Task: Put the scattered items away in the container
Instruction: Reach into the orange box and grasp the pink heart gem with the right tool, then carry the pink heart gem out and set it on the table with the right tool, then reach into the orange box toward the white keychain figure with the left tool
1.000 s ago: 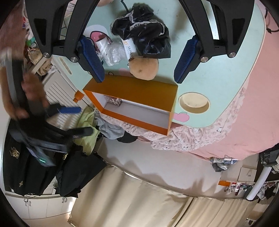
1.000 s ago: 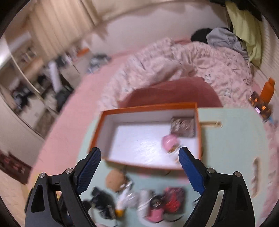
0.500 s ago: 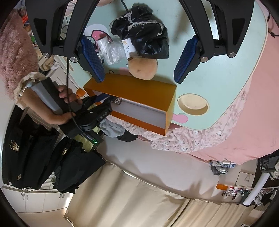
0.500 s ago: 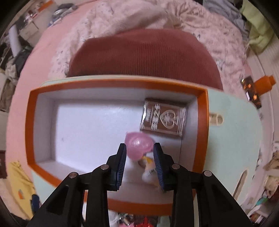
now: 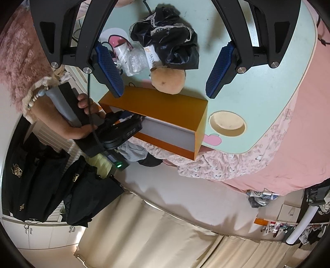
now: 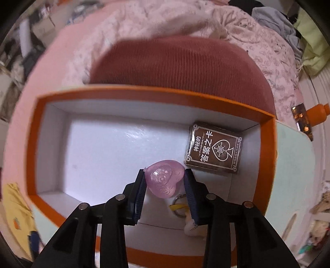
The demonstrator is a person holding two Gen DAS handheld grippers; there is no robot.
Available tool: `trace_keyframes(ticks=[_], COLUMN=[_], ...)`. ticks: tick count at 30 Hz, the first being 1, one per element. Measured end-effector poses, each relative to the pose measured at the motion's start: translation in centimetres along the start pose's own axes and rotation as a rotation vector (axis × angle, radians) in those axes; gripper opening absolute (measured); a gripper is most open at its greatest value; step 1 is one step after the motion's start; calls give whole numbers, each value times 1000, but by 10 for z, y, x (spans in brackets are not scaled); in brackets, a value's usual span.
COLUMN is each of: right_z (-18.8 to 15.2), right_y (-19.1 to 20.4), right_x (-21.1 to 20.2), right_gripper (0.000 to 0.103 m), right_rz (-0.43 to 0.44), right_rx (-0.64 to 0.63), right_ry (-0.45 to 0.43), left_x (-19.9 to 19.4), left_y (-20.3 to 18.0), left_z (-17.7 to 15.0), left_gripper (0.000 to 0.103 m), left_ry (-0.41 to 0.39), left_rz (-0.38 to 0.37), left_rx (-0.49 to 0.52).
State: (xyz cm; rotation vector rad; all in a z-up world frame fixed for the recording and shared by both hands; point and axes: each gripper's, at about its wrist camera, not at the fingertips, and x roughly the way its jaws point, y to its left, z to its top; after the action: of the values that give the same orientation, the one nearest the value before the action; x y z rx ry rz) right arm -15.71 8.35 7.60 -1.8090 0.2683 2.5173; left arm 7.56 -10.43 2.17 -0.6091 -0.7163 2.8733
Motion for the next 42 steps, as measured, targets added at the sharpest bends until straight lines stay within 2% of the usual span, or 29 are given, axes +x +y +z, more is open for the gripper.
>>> trace_keyframes(ticks=[3,6,9,12,17,19,22,24,28,30,31,34,36,39,42], right_z=[-17,-53,-93,-134,-191,-206,-207,-208,-218,-220,-222,-234,-245,-254,-258], right_y=[-1,-2,-5,-20,-38,-46,-50,-53,-57,-57,-59,-61,-61,-61,-61], right_x=[-38,-79,-102,-106,-85,-71,-57,-50,-46,-45,-46,-57,-68,-79,-82], right_gripper=[35,35,35,35,36,36,36,36,39,52,54,57,65,75,75], right_rz=[34,95,150,211,172,140,93,91,118,127,145,158,157,164,172], right_rx=[4,-18,-30,-8,70,126,140,171,236,236,245,270,282,291,297], right_ry=[-162,-305,-380,-394,-382,-361,-347,-351,-411,-423,-439,-521,-598,-667,-684], left_x=[1,2,3,4,8,7,7,8,9,10,10,12,14,22,34], left_y=[0,0,0,-1,-3,-5,-7,-8,-10,-9,-9,-11,-12,-19,-36], left_z=[0,-1,-1,-2,-2,-2,-2,-1,-1,-1,-1,-1,-1,2,15], left_gripper=[82,82,82,82,82,82,82,82,82,82,82,82,82,82,82], left_ry=[3,10,17,22,44,44,47,54,57,63,66,73,86,127,175], left_rz=[3,6,9,13,22,29,41,45,52,56,57,60,65,79,113], left_rx=[0,-1,-3,-3,9,17,27,33,41,43,44,49,58,93,176])
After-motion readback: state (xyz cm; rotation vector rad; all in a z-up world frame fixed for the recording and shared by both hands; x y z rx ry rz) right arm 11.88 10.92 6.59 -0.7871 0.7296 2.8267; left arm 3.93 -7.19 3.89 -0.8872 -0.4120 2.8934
